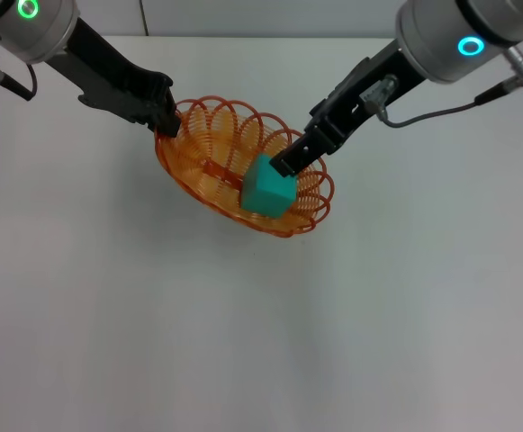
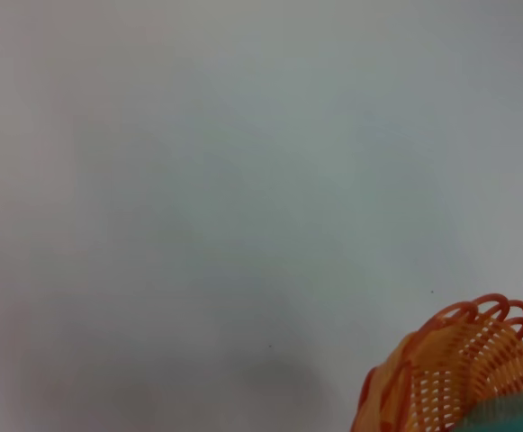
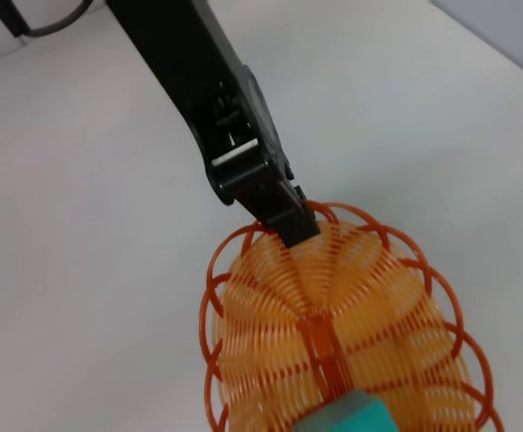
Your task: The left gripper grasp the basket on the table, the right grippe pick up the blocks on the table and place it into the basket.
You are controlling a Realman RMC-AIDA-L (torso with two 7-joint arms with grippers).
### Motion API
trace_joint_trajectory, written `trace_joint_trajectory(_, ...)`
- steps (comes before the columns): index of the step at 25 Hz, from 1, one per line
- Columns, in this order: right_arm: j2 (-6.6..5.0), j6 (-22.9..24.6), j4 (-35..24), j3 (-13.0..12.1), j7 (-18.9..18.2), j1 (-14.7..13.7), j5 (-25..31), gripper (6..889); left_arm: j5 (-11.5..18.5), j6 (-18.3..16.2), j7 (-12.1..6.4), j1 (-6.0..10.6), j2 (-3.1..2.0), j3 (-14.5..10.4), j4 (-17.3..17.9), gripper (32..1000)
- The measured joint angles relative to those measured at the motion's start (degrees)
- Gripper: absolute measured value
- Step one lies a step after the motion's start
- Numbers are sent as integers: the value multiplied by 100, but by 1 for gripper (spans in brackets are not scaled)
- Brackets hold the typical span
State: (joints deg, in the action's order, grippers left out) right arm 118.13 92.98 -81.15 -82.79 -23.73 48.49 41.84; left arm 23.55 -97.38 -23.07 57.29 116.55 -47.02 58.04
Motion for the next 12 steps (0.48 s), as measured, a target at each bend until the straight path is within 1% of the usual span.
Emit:
trace_joint_trajectory(4, 0, 95, -126, 105, 0, -67, 3, 883, 0, 0, -2, -12, -7, 17, 17, 94)
trace_joint_trajectory(8, 0, 115, -163, 117, 0, -132, 1, 883, -9, -12, -44, -17, -19, 127, 18, 94)
trace_joint_trajectory(12, 0, 131, -164, 116, -10, -165, 2, 883, -17, -20, -56, -24, -19, 140, 16, 94)
